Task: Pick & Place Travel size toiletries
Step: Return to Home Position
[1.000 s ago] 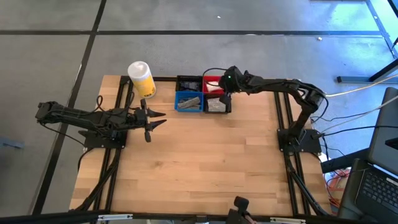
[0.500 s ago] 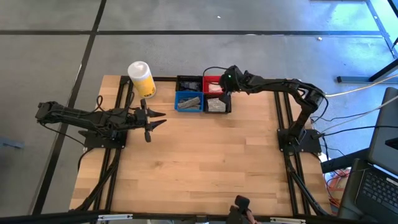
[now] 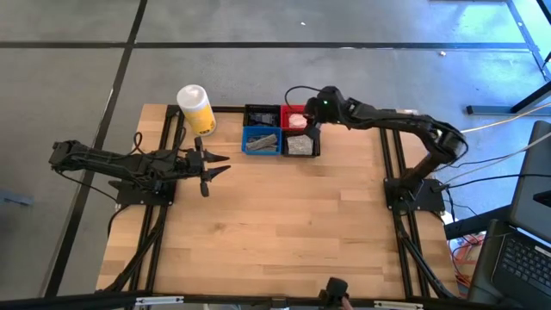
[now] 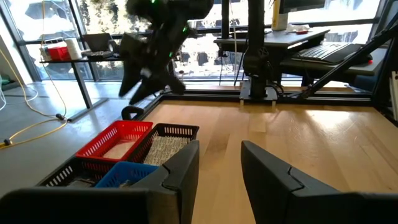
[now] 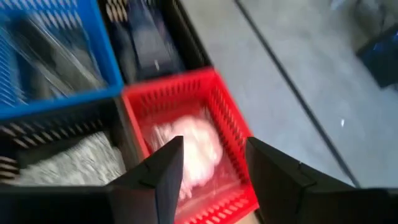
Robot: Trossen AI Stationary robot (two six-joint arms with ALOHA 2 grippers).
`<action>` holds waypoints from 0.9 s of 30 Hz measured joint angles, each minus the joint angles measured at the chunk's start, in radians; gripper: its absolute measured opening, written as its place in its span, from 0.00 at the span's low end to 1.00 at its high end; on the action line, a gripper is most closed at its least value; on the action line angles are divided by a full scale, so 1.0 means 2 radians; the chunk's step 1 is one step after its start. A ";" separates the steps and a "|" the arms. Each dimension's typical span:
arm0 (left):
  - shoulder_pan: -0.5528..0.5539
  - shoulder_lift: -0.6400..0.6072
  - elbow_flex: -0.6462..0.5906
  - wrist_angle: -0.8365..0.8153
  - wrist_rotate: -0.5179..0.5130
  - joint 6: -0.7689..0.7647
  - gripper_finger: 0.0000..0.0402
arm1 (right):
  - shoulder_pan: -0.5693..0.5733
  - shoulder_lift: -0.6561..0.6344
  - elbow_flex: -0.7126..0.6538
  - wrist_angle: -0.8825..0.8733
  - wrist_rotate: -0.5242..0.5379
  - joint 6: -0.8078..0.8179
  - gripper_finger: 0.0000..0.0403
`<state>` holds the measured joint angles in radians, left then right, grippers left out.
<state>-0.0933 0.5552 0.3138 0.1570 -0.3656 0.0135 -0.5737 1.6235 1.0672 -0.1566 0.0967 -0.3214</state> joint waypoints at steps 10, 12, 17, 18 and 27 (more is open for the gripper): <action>0.000 0.000 0.000 0.000 0.000 0.000 0.28 | 0.074 -0.119 0.000 -0.001 -0.043 0.069 0.35; 0.000 0.000 0.000 0.000 0.000 0.000 0.28 | 0.097 -0.136 0.000 -0.001 -0.047 0.079 0.32; 0.000 0.000 0.000 0.000 0.000 0.000 0.28 | 0.158 -0.161 0.000 -0.011 -0.049 0.106 0.19; 0.000 0.000 0.000 0.000 0.000 0.000 0.28 | 0.170 -0.162 0.000 -0.013 -0.049 0.111 0.16; 0.000 0.000 0.000 0.000 0.000 0.000 0.28 | 0.271 -0.151 0.000 -0.028 -0.034 0.146 0.03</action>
<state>-0.0935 0.5550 0.3138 0.1568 -0.3656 0.0135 -0.0319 1.3220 1.0676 -0.2131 0.0291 -0.0296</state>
